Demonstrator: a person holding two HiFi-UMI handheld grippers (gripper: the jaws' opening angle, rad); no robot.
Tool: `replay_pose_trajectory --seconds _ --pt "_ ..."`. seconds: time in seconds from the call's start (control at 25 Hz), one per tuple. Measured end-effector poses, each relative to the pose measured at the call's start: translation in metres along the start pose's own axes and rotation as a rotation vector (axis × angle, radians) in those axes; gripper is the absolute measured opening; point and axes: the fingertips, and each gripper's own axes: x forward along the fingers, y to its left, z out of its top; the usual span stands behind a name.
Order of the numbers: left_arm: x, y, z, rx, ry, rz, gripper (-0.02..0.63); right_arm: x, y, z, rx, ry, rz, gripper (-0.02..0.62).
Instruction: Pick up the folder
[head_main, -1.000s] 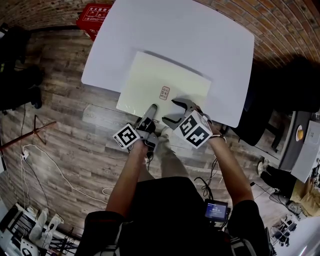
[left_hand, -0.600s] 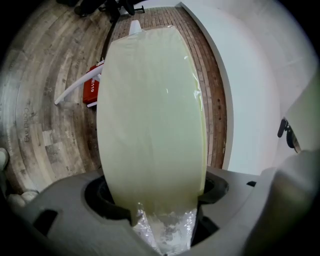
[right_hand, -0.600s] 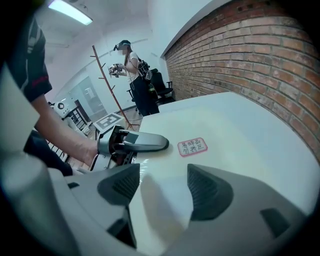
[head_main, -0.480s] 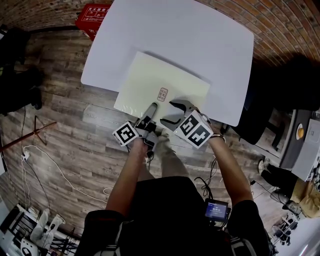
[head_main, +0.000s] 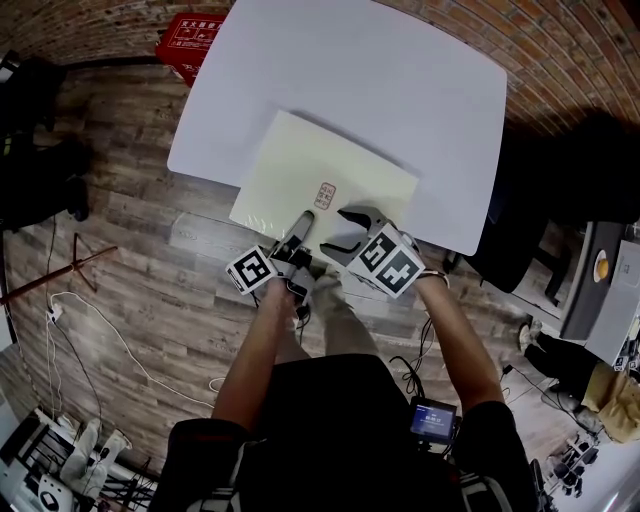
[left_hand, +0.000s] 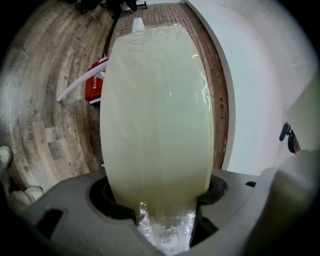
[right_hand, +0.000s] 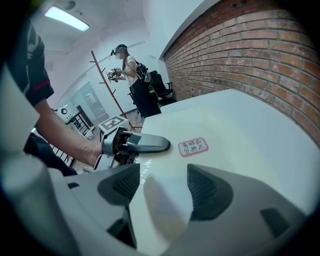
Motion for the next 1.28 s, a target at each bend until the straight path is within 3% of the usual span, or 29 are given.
replay_pose_trajectory --seconds 0.32,0.8,1.08,1.28 --pt "-0.008 -0.001 -0.002 -0.016 0.000 0.025 0.311 0.001 0.004 -0.001 -0.009 -0.007 -0.019 0.307" --pt "-0.022 -0.008 -0.001 0.027 0.004 0.071 0.285 -0.006 0.020 0.002 -0.001 0.008 -0.015 0.307" --pt "-0.027 -0.025 0.001 0.100 0.059 0.046 0.275 -0.013 0.029 0.004 -0.008 -0.007 -0.036 0.307" --pt "-0.030 -0.037 0.005 0.101 0.063 0.034 0.275 -0.021 0.035 0.015 0.028 -0.053 -0.052 0.307"
